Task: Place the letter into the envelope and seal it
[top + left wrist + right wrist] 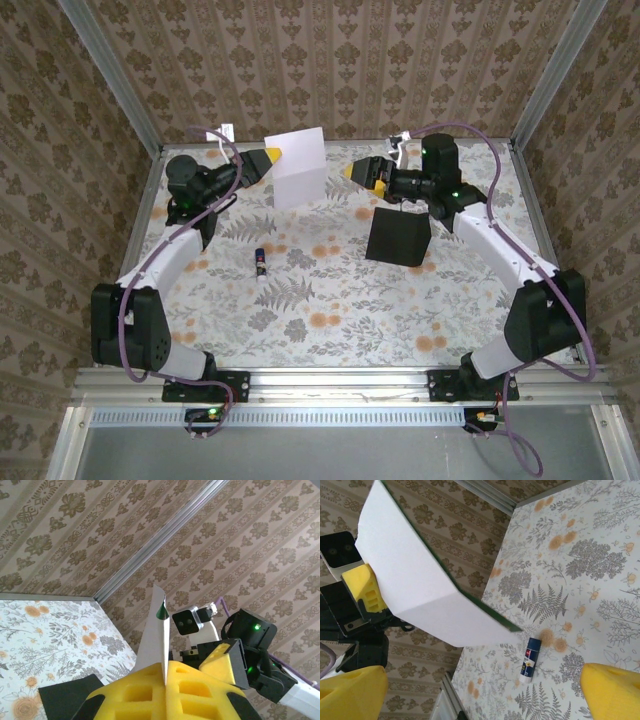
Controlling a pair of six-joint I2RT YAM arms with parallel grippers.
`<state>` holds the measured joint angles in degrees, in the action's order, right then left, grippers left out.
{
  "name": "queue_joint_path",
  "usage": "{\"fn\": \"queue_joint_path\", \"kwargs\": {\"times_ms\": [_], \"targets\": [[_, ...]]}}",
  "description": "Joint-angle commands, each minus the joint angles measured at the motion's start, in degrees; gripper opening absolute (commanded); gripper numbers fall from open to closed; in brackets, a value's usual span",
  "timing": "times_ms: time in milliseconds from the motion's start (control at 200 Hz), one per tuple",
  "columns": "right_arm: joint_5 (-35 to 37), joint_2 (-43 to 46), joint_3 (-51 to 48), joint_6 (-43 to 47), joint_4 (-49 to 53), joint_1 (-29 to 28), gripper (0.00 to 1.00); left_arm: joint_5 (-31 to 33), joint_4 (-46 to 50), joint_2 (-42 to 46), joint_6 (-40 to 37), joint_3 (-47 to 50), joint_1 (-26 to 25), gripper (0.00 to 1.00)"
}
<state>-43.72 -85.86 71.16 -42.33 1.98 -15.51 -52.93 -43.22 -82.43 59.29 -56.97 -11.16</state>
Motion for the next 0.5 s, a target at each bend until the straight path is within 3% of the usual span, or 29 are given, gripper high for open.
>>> {"fn": "queue_joint_path", "kwargs": {"times_ms": [0, 175, 495], "targets": [[1.6, 2.13, -1.57, 1.4, 0.36, 0.26, 1.0, 1.68, 0.24, 1.81, -2.15, 0.04, 0.28, 0.0], [1.15, 1.45, -2.51, -1.49, -2.21, 0.15, 0.99, 5.69, 1.04, 3.64, -3.3, 1.41, 0.26, 0.0], [7.06, 1.99, -5.65, -14.24, -7.68, -1.68, 0.99, 12.56, 7.74, 6.99, -8.59, 2.19, -0.31, 0.0]]}}
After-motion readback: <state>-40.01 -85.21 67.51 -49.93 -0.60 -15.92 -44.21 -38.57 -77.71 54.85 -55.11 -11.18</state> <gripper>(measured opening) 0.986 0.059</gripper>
